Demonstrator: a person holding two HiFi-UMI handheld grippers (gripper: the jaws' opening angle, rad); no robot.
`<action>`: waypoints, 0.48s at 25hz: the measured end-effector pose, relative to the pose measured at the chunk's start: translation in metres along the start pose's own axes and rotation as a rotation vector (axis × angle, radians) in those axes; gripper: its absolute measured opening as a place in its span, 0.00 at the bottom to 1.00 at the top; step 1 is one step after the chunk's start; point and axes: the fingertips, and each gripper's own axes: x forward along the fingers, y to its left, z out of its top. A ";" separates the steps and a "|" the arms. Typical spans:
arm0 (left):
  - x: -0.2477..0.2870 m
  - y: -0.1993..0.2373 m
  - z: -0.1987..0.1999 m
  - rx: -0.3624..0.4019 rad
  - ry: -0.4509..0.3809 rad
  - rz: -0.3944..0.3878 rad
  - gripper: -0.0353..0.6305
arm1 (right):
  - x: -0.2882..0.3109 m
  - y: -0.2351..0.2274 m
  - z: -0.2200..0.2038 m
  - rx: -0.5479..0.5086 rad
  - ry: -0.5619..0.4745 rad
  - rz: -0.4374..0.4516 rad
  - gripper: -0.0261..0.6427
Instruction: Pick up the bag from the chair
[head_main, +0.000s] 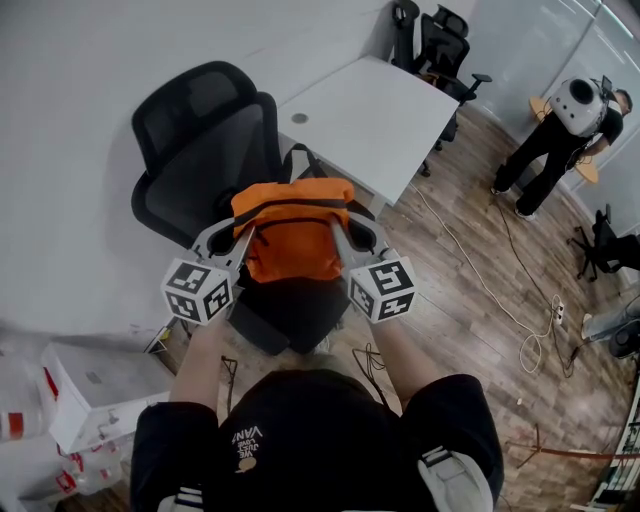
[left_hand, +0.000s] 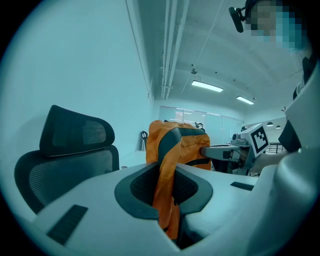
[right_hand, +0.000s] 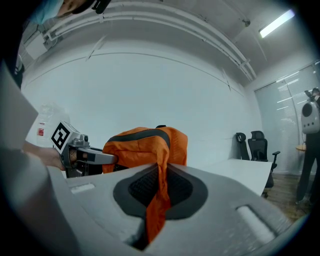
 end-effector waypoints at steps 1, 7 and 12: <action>-0.001 0.000 0.002 0.002 -0.003 0.000 0.13 | -0.001 0.001 0.002 -0.001 -0.001 0.001 0.06; -0.009 -0.001 0.011 0.013 -0.019 -0.001 0.13 | -0.005 0.008 0.012 -0.013 -0.020 0.000 0.06; -0.013 -0.002 0.021 0.025 -0.028 -0.007 0.13 | -0.007 0.011 0.023 -0.023 -0.034 0.000 0.06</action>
